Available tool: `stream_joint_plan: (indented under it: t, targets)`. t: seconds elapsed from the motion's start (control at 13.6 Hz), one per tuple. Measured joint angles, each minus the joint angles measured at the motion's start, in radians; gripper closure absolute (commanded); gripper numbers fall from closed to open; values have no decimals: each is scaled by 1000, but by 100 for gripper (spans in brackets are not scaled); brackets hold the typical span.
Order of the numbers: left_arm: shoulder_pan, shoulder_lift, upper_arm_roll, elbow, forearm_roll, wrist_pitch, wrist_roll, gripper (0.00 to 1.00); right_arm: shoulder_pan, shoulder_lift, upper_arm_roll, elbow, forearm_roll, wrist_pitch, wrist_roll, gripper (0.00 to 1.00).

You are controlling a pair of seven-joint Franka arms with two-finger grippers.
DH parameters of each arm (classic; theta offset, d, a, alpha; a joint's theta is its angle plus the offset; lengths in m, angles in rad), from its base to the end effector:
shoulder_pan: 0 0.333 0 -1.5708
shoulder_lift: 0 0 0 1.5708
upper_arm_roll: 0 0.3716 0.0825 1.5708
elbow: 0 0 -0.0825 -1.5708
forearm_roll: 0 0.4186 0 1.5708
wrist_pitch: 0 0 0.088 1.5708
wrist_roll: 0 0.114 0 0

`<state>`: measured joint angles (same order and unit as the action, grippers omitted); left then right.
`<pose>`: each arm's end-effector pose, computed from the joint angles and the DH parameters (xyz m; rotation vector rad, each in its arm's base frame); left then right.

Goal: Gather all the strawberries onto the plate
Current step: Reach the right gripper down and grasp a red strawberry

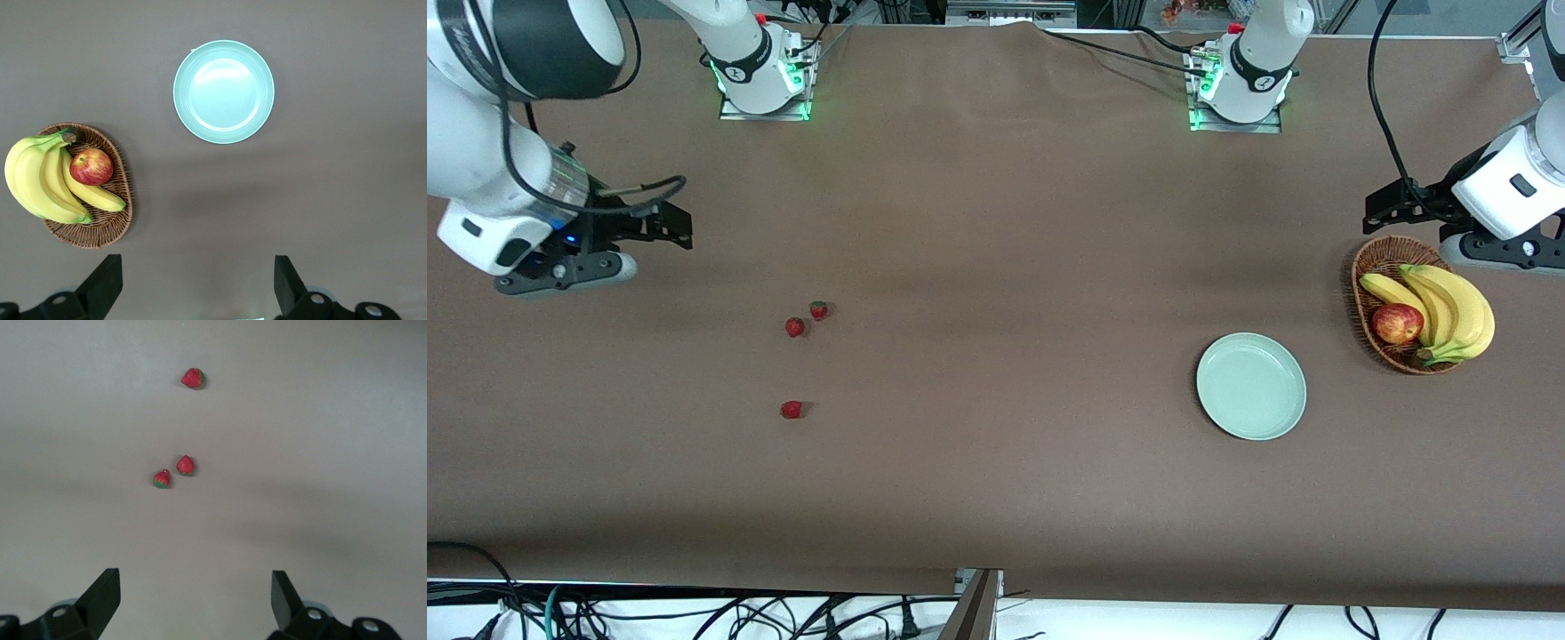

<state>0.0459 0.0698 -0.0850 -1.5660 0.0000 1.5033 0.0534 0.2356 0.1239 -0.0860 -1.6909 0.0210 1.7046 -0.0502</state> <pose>0.6030 -0.0217 0.6286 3.1245 -0.1449 -0.2071 0.6210 0.0985 0.5478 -3.1173 -0.3064 0.1726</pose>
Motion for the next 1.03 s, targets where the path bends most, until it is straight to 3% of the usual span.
stream_joint_plan:
  t: [0.22, 0.37, 0.66, 1.03]
  targets:
    - [0, 0, 0, 0, 0, 0, 0, 0, 2, 24, 5, -188, 1, 239, 1, 0]
    - [0, 0, 0, 0, 0, 0, 0, 0, 2, 90, 7, -248, 2, 351, 7, 1]
    - [0, 0, 0, 0, 0, 0, 0, 0, 2, 238, 7, -255, 25, 509, 51, 2]
    - [0, 0, 0, 0, 0, 0, 0, 0, 23, 312, 17, -254, 63, 579, 161, 2]
